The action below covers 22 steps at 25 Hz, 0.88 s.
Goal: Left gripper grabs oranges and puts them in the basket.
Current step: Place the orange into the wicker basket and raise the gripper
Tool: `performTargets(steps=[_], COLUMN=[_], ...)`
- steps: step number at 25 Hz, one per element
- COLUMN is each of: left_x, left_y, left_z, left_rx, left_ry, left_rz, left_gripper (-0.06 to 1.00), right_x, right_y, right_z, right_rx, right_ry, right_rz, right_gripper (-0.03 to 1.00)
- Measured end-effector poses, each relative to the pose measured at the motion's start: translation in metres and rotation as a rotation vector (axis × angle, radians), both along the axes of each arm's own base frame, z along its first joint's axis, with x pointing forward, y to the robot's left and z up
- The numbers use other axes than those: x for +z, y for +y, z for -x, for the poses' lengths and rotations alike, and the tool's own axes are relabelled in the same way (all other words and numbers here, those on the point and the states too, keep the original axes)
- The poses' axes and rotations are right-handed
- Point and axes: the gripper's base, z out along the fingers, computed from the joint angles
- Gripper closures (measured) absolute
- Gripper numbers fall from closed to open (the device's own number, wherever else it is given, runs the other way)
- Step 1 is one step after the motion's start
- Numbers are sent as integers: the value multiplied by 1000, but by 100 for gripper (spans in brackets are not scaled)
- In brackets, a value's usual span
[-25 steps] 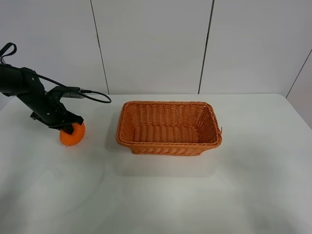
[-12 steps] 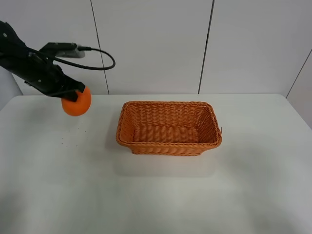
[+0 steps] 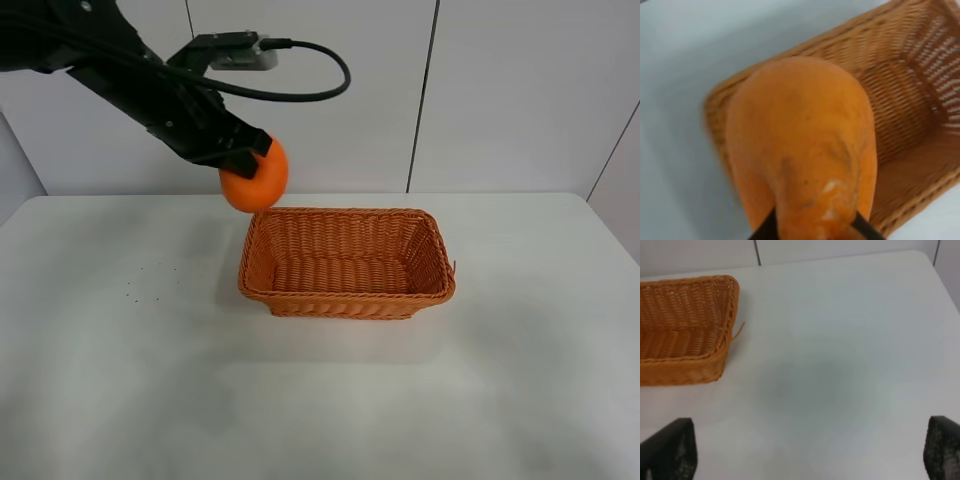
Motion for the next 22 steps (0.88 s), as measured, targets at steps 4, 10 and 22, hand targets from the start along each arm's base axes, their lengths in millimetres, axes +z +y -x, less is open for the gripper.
performTargets(steps=[4,10,22], left_x=[-30,-79,-123], left_y=[-32,-64,-80], left_z=[-10,-25,-48], left_rx=[-43,-87,-84], left_ry=[61,142,188], left_rz=[-15,-55,-69], left_gripper=[81,81,81], right_x=[0,0,0], right_y=[0,0,0], right_z=[0,0,0], right_rx=[0,0,0], right_ry=[0,0,0], right_rz=[0,0,0], right_gripper=[27,27,27])
